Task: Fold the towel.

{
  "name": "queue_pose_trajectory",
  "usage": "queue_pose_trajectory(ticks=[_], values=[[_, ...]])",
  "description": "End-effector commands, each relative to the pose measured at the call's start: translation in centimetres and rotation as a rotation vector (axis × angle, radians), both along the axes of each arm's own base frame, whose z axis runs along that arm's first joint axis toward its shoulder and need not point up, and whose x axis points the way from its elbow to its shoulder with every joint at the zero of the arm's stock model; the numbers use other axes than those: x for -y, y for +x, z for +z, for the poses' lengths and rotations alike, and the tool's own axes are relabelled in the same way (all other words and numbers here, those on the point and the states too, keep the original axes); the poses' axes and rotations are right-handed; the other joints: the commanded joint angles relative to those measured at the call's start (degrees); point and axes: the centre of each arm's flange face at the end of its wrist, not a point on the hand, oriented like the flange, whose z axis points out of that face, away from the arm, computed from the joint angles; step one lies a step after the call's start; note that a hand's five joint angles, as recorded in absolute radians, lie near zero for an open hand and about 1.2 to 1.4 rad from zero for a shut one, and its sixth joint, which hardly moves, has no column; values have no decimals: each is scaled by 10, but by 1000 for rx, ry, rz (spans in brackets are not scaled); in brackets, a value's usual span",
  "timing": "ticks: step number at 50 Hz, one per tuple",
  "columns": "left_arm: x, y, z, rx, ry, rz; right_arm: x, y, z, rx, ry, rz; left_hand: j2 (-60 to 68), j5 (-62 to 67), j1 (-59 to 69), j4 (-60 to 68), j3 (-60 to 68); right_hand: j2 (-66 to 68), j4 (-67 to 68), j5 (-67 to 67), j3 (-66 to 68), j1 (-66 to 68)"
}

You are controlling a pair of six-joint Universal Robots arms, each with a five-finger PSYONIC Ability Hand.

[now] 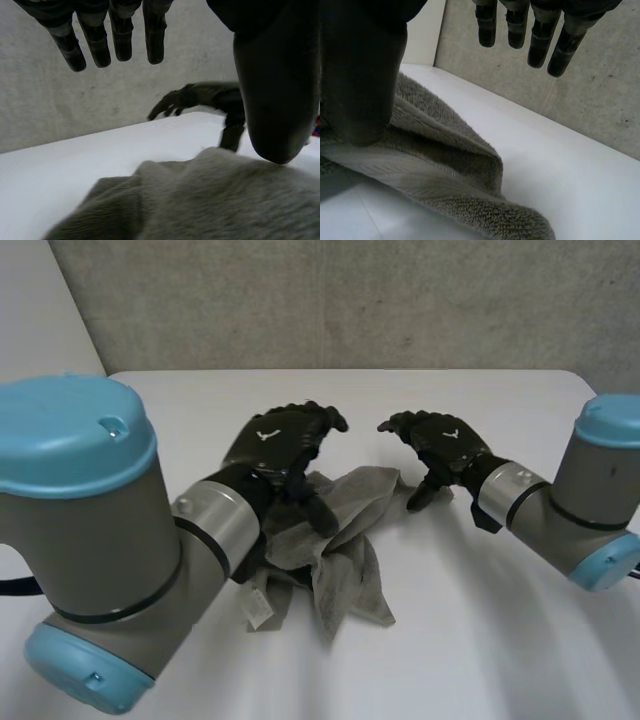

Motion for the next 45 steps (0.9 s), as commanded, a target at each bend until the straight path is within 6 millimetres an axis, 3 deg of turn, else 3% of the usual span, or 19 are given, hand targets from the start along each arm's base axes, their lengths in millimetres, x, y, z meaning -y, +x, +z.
queue_pose_trajectory(ticks=[1, 7, 18, 22, 24, 25, 27, 28, 29, 32, 36, 41, 45], values=[[-15, -16, -7, -12, 26, -47, 0, 12, -25, 5, -13, 26, 0, 12, -3, -31, -28, -43, -44, -35, -26, -34], [-19, -28, -25, 30, 44, -29, 0, 14, -41, -5, 15, 29, 25, 37, 22, -31, -28, -8, -44, -1, -26, 0], [-25, -32, -49, 196, -30, 28, 2, 14, -44, -4, -5, 19, 45, 57, 42, -31, -28, 54, -44, 61, -26, 62], [-21, -30, -51, 242, -71, 76, 4, 15, -43, 5, -25, 18, 116, 128, 113, -31, -28, 192, -44, 199, -26, 200], [-15, -29, -50, 277, -139, 125, 3, 15, -45, 8, -25, 26, 265, 277, 262, -31, -28, 336, -44, 343, -26, 344], [-15, -29, -50, 277, -139, 126, 3, 15, -45, 8, -25, 26, 265, 277, 262, -31, -28, 336, -44, 344, -26, 345], [-10, -29, -47, 296, -205, 146, 2, 16, -44, 11, -24, 35, 433, 445, 430, -31, -28, 562, -44, 570, -26, 571], [-10, -29, -47, 296, -205, 146, 2, 16, -44, 11, -24, 35, 434, 446, 431, -31, -28, 563, -44, 571, -26, 572], [-9, -30, -45, 305, -237, 146, 3, 15, -42, 14, -28, 33, 527, 539, 524, -31, -28, 656, -44, 664, -26, 665], [-7, -27, -47, 339, -268, 147, 2, 14, -32, 19, -43, 38, 655, 667, 652, -31, -28, 657, -44, 665, -26, 666], [-6, -20, -42, 352, -283, 155, -4, 12, -17, 25, -59, 59, 655, 667, 653, -31, -28, 657, -44, 665, -26, 666], [-6, -7, -28, 342, -290, 176, -34, 11, 23, 49, -104, 185, 655, 667, 653, -31, -28, 657, -44, 665, -26, 666], [-7, 3, -17, 323, -302, 167, -44, 8, 39, 54, -114, 206, 655, 667, 653, -31, -28, 657, -44, 665, -26, 666]])
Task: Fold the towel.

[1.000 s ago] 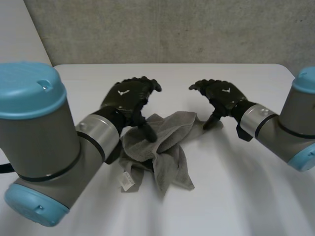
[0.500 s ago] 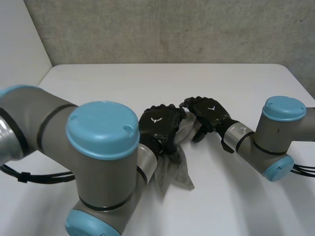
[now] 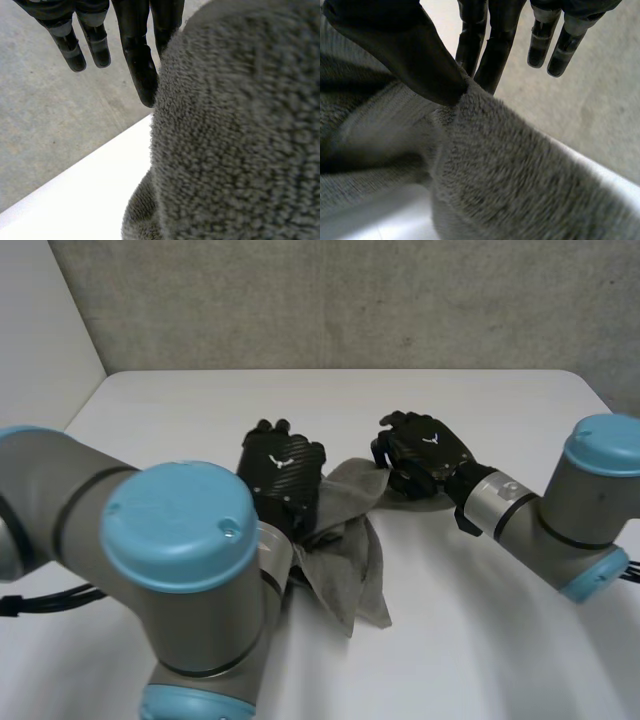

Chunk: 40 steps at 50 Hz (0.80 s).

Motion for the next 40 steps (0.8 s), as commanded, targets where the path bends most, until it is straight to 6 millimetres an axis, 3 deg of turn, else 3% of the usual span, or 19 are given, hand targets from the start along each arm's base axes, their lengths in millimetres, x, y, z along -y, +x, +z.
queue_pose_trajectory(ticks=[1, 2, 3, 8, 10, 18, 23, 34, 40], values=[[-1, 16, 17, -23, -11, -6, -28, -5, 38, 11, -19, 80, 46, 50, 84, -31, -28, -225, -44, -229, -26, -224], [0, 19, 20, -27, -11, -17, -28, -5, 38, 11, -18, 80, 46, 50, 84, -31, -28, -228, -44, -232, -26, -227], [0, 19, 20, -27, -11, -17, -30, -6, 39, 5, -5, 82, 46, 50, 84, -31, -28, -330, -44, -334, -26, -329], [1, 24, 16, -27, 8, -46, -33, -2, 32, -8, 14, 87, 46, 50, 84, -31, -28, -324, -44, -328, -26, -323], [-1, 24, 14, -24, 13, -47, -31, 0, 17, -21, 50, 83, 46, 50, 84, -31, -28, -319, -44, -323, -26, -318], [-4, 29, 5, -1, 37, -44, -35, 8, -4, -46, 91, 72, 46, 50, 84, -31, -28, -324, -44, -328, -26, -323], [-6, 32, 1, 10, 48, -39, -28, 8, -5, -36, 55, 44, 46, 50, 84, -31, -28, -324, -44, -328, -26, -323], [-2, 47, 13, -10, 28, -3, -6, 9, -31, -44, 44, -52, 46, 50, 84, -31, -28, -344, -44, -348, -26, -343], [-1, 56, 23, -27, 8, 17, -5, 14, -46, -55, 69, -43, 46, 50, 84, -31, -28, -336, -44, -340, -26, -335]])
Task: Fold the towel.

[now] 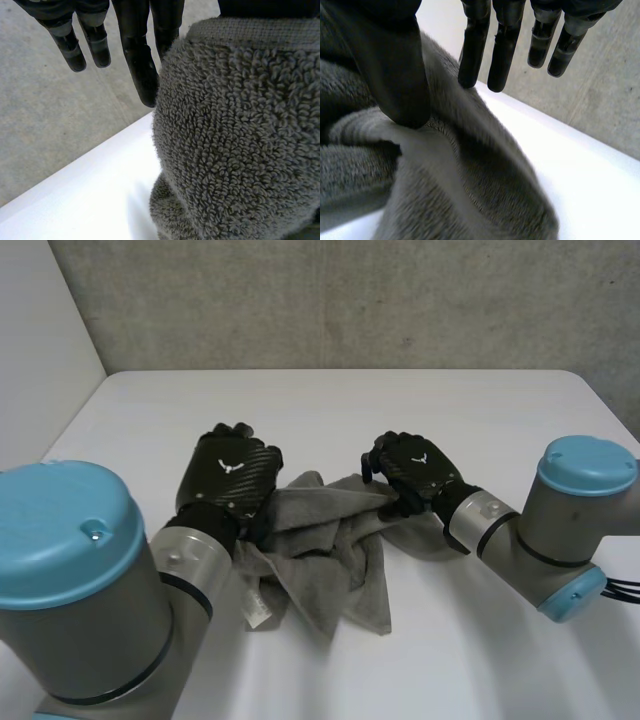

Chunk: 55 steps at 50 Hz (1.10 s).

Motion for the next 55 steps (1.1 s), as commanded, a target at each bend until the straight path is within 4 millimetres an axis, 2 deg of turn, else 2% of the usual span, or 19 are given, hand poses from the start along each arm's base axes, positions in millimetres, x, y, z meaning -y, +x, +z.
queue_pose_trajectory(ticks=[1, 3, 5, 7, 16, 29, 34, 36, 41, 45, 46, 47, 48, 49, 50, 51, 52, 53, 55], values=[[2, 9, 10, -18, -21, 21, 3, 5, -20, -11, 38, 4, 43, 50, 84, -31, -28, -4, -44, 17, -26, 2], [2, 11, 13, -20, -26, 24, 2, 6, -20, -6, 47, 14, 43, 50, 84, -31, -28, 82, -44, 103, -26, 88], [2, 11, 13, -20, -26, 24, 4, 4, -14, 1, 39, 18, 43, 50, 84, -31, -28, 345, -44, 366, -26, 351], [2, 11, 13, -20, -26, 25, 5, 3, -6, 7, 22, 13, 43, 50, 84, -31, -28, 374, -44, 395, -26, 380], [5, 13, 11, -16, -22, 35, 4, -20, 68, 104, -78, -20, 43, 50, 84, -31, -28, 374, -44, 395, -26, 380], [17, 28, 7, 11, 2, 77, -12, -68, 100, -28, 21, -24, 43, 50, 84, -31, -28, 374, -44, 395, -26, 380], [47, 38, 8, -5, 7, 59, -15, -68, 93, -172, -69, 14, 43, 50, 84, -31, -28, 374, -44, 395, -26, 380], [75, 41, 3, -16, 16, 25, -14, -64, 88, -214, -105, 34, 43, 50, 84, -31, -28, 374, -44, 395, -26, 380], [114, 25, 6, -48, -15, -67, -8, -31, 78, -296, -225, 74, 43, 50, 84, -31, -28, 374, -44, 395, -26, 380], [139, 14, 30, -86, -108, -103, 24, -8, 128, -265, -493, -59, 43, 50, 84, -31, -28, 374, -44, 395, -26, 380], [151, 9, 47, -111, -173, -107, 24, -8, 129, -264, -494, -60, 43, 50, 84, -31, -28, 374, -44, 395, -26, 380], [160, 6, 69, -146, -254, -107, 37, -9, 166, -208, -617, -146, 43, 50, 84, -31, -28, 374, -44, 395, -26, 380], [160, 6, 70, -146, -255, -107, 40, -12, 213, -115, -753, -237, 43, 50, 84, -31, -28, 374, -44, 395, -26, 380], [163, 2, 96, -182, -353, -115, 40, -12, 214, -114, -755, -238, 43, 50, 84, -31, -28, 374, -44, 395, -26, 380], [163, 2, 97, -182, -354, -115, 34, -20, 263, 13, -870, -329, 43, 50, 84, -31, -28, 374, -44, 395, -26, 380], [162, 0, 119, -220, -448, -124, 25, -30, 301, 149, -945, -390, 43, 50, 84, -31, -28, 374, -44, 395, -26, 380], [157, 1, 145, -264, -556, -129, 25, -30, 301, 150, -946, -390, 43, 50, 84, -31, -28, 374, -44, 395, -26, 380], [157, 1, 146, -264, -557, -130, 17, -40, 326, 250, -998, -422, 43, 50, 84, -31, -28, 374, -44, 395, -26, 380], [131, 17, 212, -354, -823, -121, 14, -49, 336, 284, -1015, -422, 43, 50, 84, -31, -28, 374, -44, 395, -26, 380]])
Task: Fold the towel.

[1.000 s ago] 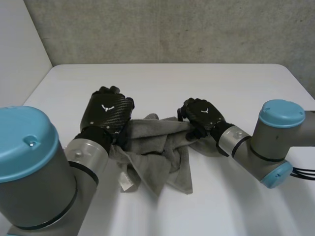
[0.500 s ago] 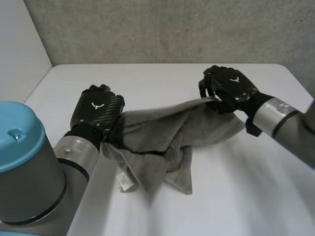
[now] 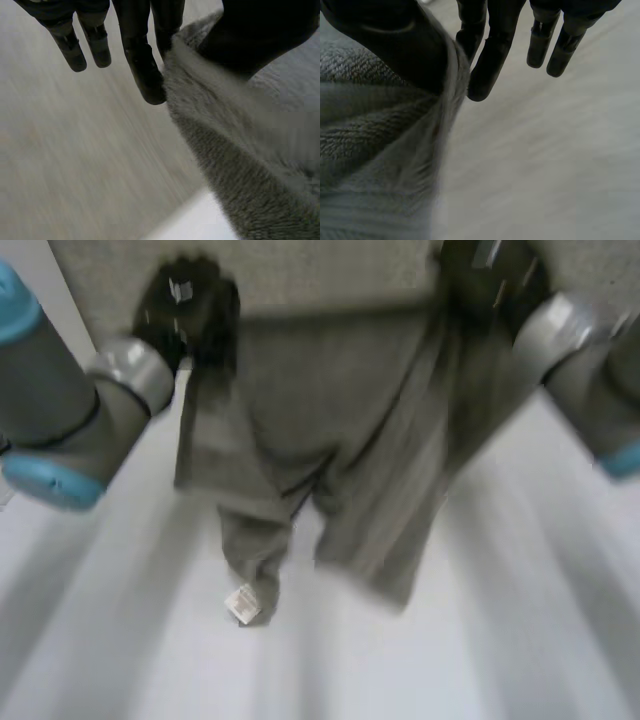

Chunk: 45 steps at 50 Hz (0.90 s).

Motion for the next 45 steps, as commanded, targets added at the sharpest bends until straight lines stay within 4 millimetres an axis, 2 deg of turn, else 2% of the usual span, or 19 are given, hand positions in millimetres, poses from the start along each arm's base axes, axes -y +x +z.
queue_pose_trajectory(ticks=[1, 2, 6, 8, 9, 10, 11, 12, 13, 14, 15, 16, 17, 19, 20, 21, 23, 29, 45], values=[[-30, 13, 122, -208, -470, 5, -19, -43, 110, 311, -290, -17, 29, 36, 82, -31, -28, 33, -44, 34, -26, 47], [-42, 21, 138, -237, -544, 6, -19, -43, 110, 311, -289, -17, 29, 36, 82, -31, -28, 33, -44, 34, -26, 47], [-51, 27, 136, -233, -571, -3, -23, -36, 66, 165, -155, 93, 29, 36, 82, -31, -28, 33, -44, 34, -26, 47], [-42, 30, 103, -146, -479, -36, -26, -34, 45, 117, -98, 126, 29, 36, 82, -31, -28, 33, -44, 34, -26, 47], [-42, 30, 103, -146, -478, -36, -28, -32, 22, 69, -44, 152, 29, 36, 82, -31, -28, 33, -44, 34, -26, 47], [-36, 33, 79, -92, -405, -59, -28, -32, 21, 68, -44, 152, 29, 36, 82, -31, -28, 33, -44, 34, -26, 47], [-36, 33, 79, -91, -404, -59, -31, -30, -4, 23, 11, 169, 29, 36, 82, -31, -28, 33, -44, 34, -26, 47], [-34, 35, 53, -43, -330, -90, -34, -30, -26, -20, 58, 178, 29, 36, 82, -31, -28, 33, -44, 34, -26, 47], [-35, 34, 27, -5, -255, -120, -34, -30, -27, -21, 59, 178, 29, 36, 82, -31, -28, 33, -44, 34, -26, 47], [-35, 34, 26, -5, -254, -120, -38, -28, -51, -64, 111, 188, 29, 36, 82, -31, -28, 33, -44, 34, -26, 47], [-36, 33, 0, 26, -183, -143, -42, -30, -71, -101, 149, 182, 29, 36, 82, -31, -28, 33, -44, 34, -26, 47], [-37, 32, -27, 53, -112, -159, -42, -30, -72, -101, 149, 182, 29, 36, 82, -31, -28, 33, -44, 34, -26, 47], [-38, 32, -27, 53, -111, -159, -47, -33, -93, -145, 187, 172, 29, 36, 82, -31, -28, 33, -44, 34, -26, 47], [-40, 31, -75, 108, 11, -162, -50, -37, -113, -182, 226, 162, 29, 36, 82, -31, -28, 33, -44, 34, -26, 47], [-40, 31, -75, 109, 12, -162, -52, -39, -136, -217, 280, 156, 29, 36, 82, -31, -28, 33, -44, 34, -26, 47], [-42, 32, -99, 144, 68, -161, -52, -39, -137, -217, 280, 156, 29, 36, 82, -31, -28, 33, -44, 34, -26, 47], [-45, 31, -120, 181, 117, -167, -58, -41, -172, -267, 372, 150, 29, 36, 82, -31, -28, 33, -44, 34, -26, 47], [-55, 27, -174, 287, 221, -185, -67, -42, -205, -306, 465, 155, 29, 36, 82, -31, -28, 33, -44, 34, -26, 47], [-56, 37, -174, 311, 278, -94, -75, -45, -205, -320, 538, 148, 6, 13, 59, -31, -28, 33, -44, 34, -26, 47]])
